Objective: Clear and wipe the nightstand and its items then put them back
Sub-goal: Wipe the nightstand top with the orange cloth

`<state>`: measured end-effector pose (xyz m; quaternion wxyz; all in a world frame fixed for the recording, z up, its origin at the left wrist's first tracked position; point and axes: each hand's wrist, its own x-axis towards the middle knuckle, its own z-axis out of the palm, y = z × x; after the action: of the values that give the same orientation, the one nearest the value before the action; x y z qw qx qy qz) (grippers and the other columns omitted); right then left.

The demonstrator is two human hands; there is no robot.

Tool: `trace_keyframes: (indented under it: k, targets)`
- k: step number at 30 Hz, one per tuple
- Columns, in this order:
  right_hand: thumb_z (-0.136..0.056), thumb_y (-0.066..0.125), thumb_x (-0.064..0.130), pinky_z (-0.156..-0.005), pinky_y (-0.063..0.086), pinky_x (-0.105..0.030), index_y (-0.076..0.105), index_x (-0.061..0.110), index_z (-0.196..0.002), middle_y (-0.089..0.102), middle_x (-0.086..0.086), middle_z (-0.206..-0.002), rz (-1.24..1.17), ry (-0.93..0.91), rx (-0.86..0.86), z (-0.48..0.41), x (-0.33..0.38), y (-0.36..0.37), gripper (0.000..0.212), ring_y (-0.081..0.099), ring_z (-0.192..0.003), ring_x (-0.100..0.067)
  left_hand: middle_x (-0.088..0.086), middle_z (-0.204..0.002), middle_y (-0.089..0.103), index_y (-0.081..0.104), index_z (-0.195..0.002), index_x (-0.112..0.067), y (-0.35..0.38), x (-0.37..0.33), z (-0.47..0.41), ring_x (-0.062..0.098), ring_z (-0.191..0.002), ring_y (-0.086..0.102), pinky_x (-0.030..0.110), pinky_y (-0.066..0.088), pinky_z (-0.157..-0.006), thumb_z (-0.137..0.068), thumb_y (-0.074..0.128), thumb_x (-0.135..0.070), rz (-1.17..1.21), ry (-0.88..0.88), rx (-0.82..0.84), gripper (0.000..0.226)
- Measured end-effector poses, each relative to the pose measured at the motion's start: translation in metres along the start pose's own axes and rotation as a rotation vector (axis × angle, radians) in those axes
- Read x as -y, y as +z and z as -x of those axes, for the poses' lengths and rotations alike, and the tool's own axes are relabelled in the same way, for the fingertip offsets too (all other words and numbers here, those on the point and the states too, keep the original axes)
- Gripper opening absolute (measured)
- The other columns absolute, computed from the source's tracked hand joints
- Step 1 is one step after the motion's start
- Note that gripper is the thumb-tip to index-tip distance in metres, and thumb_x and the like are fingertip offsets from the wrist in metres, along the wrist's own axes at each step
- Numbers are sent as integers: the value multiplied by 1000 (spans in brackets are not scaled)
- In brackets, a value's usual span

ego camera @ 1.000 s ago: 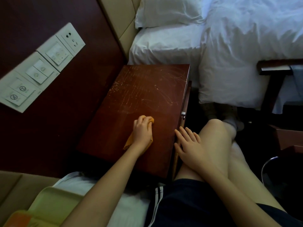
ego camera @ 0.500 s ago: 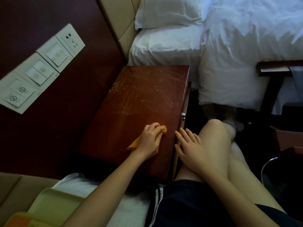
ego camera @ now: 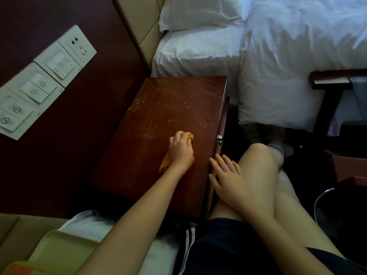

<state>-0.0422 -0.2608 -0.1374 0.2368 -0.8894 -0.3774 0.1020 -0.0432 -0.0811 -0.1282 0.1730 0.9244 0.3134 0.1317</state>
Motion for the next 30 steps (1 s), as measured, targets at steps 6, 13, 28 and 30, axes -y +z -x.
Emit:
trace_keyframes:
  k: [6, 13, 28, 30]
  targets:
    - [-99, 33, 38, -113, -2, -30, 21, 23, -148, 16, 1, -155, 4, 3, 5, 0, -1, -1, 53, 5, -144, -17, 3, -117, 55, 60, -120, -17, -10, 26, 39, 19, -105, 44, 21, 33, -86, -93, 50, -15, 31, 313, 100, 29]
    - [-99, 32, 37, -113, -2, -30, 19, 23, -148, 15, 1, -156, -5, 6, 20, 0, 0, -4, 53, 3, -144, -16, 4, -127, 50, 61, -117, -16, -13, 28, 4, 21, -112, 42, 24, 32, -89, -95, 44, -16, 17, 4, -17, 27]
    - [-99, 31, 38, -113, -3, -30, 18, 23, -148, 13, 1, -156, -15, 14, 34, 0, 1, -6, 52, 1, -144, -16, 2, -121, 52, 58, -122, -19, -11, 23, 32, 17, -108, 42, 20, 31, -88, -94, 47, -18, 30, 262, 115, 30]
    - [-99, 30, 38, -113, -3, -30, 18, 23, -148, 13, 1, -156, -15, 17, 38, 0, 1, -5, 53, 2, -144, -16, 3, -123, 52, 58, -121, -18, -13, 30, 25, 19, -109, 42, 20, 31, -88, -95, 46, -18, 16, 195, 75, 29]
